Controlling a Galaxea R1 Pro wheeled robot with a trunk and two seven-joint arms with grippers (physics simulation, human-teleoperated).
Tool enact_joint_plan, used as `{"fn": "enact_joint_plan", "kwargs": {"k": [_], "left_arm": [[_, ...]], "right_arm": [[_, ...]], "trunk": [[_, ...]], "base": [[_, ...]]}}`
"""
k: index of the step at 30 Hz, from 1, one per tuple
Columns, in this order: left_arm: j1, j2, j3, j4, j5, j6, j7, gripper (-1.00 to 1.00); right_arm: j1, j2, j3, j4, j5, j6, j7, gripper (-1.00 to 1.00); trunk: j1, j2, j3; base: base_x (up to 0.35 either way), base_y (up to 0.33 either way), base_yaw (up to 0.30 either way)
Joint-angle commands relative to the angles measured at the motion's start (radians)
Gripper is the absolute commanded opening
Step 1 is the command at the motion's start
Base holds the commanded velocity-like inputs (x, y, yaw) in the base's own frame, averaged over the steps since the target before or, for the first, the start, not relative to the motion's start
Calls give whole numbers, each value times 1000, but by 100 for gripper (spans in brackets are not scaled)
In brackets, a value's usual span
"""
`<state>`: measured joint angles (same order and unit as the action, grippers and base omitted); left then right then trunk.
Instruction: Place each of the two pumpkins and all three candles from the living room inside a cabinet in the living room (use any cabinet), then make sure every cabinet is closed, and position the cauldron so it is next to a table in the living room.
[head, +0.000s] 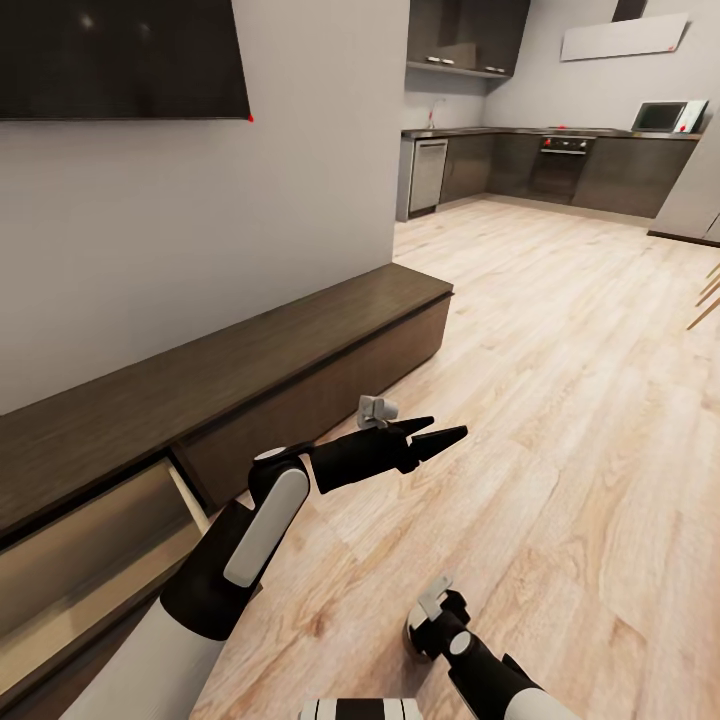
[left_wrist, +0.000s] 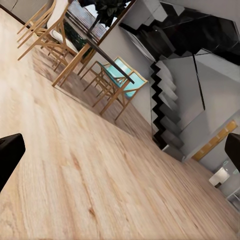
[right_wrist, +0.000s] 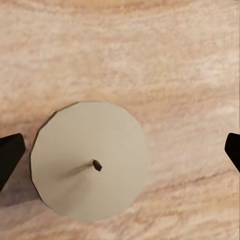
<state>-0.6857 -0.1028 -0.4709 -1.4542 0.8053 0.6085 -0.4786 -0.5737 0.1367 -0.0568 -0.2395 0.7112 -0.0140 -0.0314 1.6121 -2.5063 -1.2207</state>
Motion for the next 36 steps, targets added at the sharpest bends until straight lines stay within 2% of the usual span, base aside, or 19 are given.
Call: {"fn": "enact_joint_plan", "kwargs": {"k": [1, 7, 24, 36], "left_arm": [[0, 0, 0, 0, 0, 0, 0, 100], [0, 0, -1, 0, 0, 0, 0, 100], [0, 0, -2, 0, 0, 0, -2, 100], [0, 0, -2, 0, 0, 0, -2, 100]], "right_arm": [[0, 0, 1, 1, 1, -6, 11, 100], [0, -2, 1, 2, 1, -18, 41, 100], [0, -3, 0, 0, -2, -21, 44, 100], [0, -3, 0, -1, -3, -41, 44, 100]], "trunk": [[0, 0, 0], [1, 0, -8], [1, 0, -8], [6, -3, -54]], "base": [[0, 0, 0], [0, 0, 0], [0, 0, 0], [0, 0, 0]]}}
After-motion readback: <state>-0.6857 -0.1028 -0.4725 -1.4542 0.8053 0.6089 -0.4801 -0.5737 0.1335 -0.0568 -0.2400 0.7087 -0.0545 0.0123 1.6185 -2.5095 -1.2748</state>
